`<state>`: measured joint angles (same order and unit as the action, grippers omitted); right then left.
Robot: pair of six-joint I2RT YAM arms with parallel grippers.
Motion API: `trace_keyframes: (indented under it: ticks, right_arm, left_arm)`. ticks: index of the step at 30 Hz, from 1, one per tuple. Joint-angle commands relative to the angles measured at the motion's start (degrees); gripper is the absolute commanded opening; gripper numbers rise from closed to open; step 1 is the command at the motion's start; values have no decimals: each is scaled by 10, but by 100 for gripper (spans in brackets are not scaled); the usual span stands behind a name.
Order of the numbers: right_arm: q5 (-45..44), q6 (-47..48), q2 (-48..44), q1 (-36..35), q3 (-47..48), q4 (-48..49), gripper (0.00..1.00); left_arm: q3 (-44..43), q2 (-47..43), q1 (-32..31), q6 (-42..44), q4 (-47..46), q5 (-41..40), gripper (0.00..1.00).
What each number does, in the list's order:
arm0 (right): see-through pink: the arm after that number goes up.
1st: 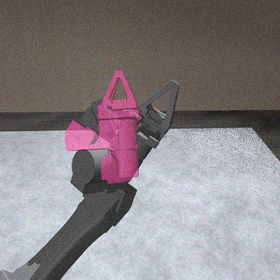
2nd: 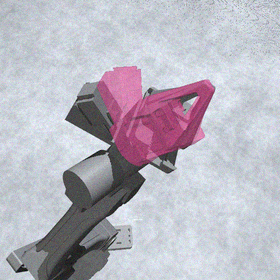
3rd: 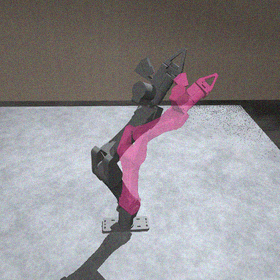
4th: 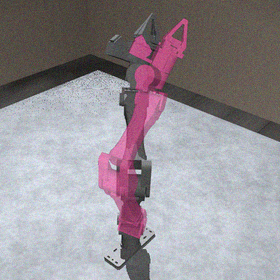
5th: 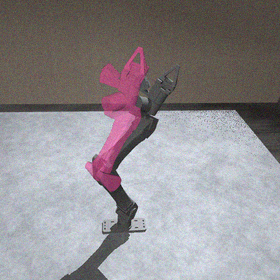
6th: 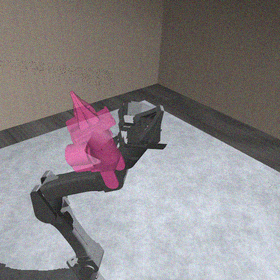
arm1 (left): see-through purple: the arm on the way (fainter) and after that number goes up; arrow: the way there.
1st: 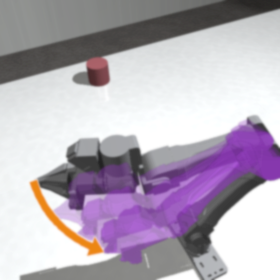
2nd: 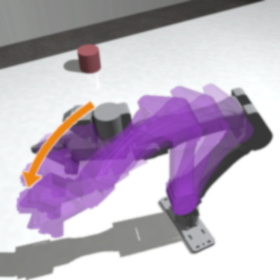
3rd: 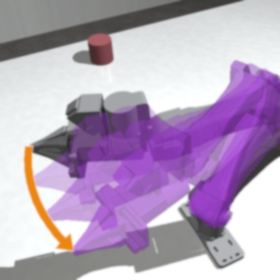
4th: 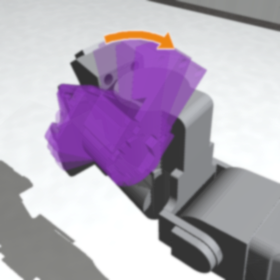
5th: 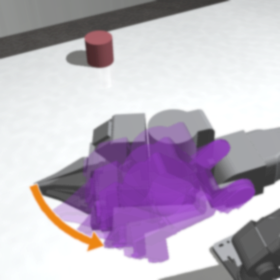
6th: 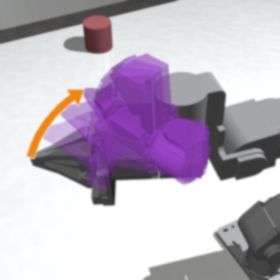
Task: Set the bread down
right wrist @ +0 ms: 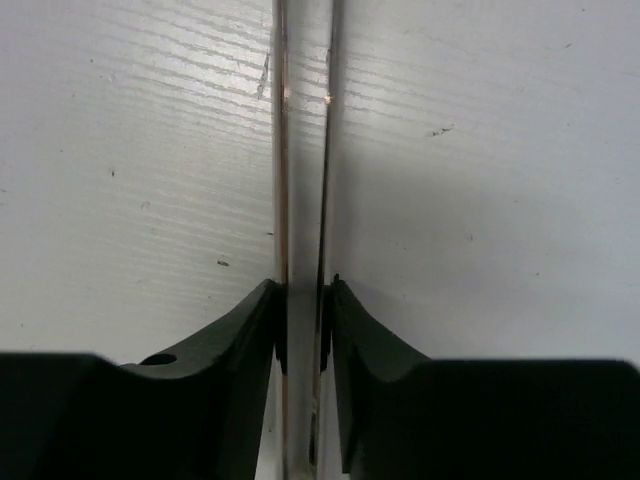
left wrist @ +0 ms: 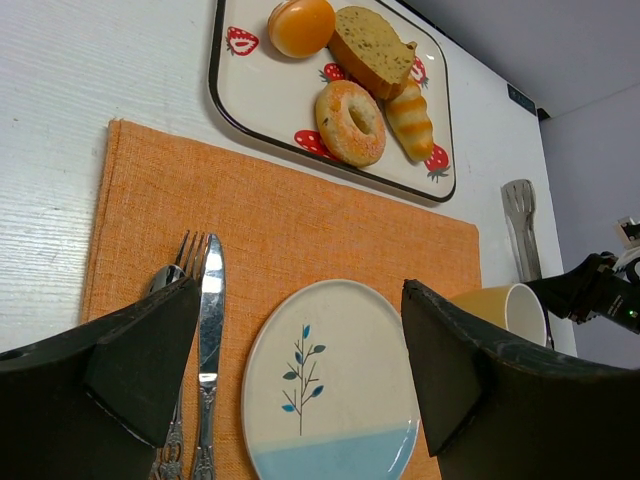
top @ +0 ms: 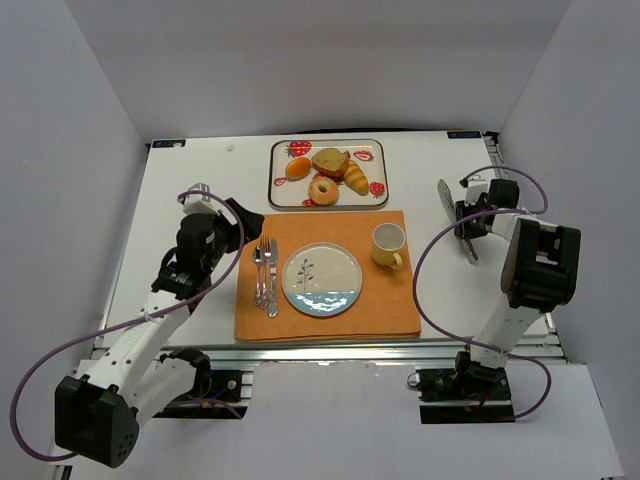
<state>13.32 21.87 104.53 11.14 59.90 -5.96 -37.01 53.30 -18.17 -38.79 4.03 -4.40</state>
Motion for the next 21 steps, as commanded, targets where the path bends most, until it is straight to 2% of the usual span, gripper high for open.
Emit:
trace_keyframes:
  ticks: [1, 2, 5, 7, 10, 14, 21]
  right_arm:
    - [25, 11, 25, -2, 16, -44, 31]
    - [24, 12, 26, -2, 26, -50, 24]
    - [28, 28, 3, -2, 36, -67, 16]
    - [52, 45, -32, -2, 56, -91, 14]
    - [103, 69, -63, -13, 115, -151, 18]
    - [152, 83, -92, -48, 181, -197, 33]
    - [151, 70, -89, -174, 265, -214, 38]
  left_arm:
    - [-17, 1, -1, 6, -2, 1, 91]
    - [-17, 1, -1, 6, -3, 2, 91]
    - [-20, -1, -1, 6, 3, 0, 91]
    - [-21, -3, -1, 7, 4, -1, 91]
    - [-20, -3, -1, 7, 4, 1, 91]
    - [-17, -2, -1, 3, -4, 4, 91]
    - [-16, -6, -1, 0, -2, 6, 91]
